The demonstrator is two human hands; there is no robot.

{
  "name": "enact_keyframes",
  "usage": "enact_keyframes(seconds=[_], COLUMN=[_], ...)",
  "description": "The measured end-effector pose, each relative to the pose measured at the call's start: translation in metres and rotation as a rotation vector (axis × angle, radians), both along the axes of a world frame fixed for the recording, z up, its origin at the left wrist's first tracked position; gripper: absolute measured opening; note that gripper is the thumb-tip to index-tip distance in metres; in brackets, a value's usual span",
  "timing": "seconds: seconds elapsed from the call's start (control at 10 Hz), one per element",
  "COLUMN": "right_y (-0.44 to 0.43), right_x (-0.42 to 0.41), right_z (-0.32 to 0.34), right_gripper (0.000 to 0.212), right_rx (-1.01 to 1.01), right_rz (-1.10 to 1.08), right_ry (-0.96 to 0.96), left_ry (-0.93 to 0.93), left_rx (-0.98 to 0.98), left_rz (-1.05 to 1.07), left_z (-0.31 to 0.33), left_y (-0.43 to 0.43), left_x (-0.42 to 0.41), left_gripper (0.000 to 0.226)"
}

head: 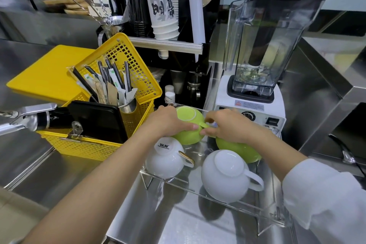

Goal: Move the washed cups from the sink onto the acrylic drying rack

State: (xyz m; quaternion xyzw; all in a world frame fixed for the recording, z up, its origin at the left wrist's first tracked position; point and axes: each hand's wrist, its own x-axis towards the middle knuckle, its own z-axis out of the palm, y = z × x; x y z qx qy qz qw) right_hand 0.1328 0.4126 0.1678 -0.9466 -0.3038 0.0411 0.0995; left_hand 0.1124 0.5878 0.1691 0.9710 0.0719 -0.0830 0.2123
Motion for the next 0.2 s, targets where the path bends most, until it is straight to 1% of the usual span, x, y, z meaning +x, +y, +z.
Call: enact_keyframes(seconds=[0.1,0.2], right_y=[-0.003,-0.016], right_x=[-0.004,-0.008], right_z=[0.009,0.027], right_gripper=[0.045,0.038], right_rx=[0.101,0.337], right_rz=[-0.033,-0.068], right_ry=[-0.078,-0.124], left_ry=[-0.005,-0.256], left_rx=[-0.048,-0.200], left_rz=[0.024,0.053], left_z=[0.001,0.011], left_y=[0.001,0.001], left_x=[-0.004,-0.010], left_gripper=[0.086,0.070])
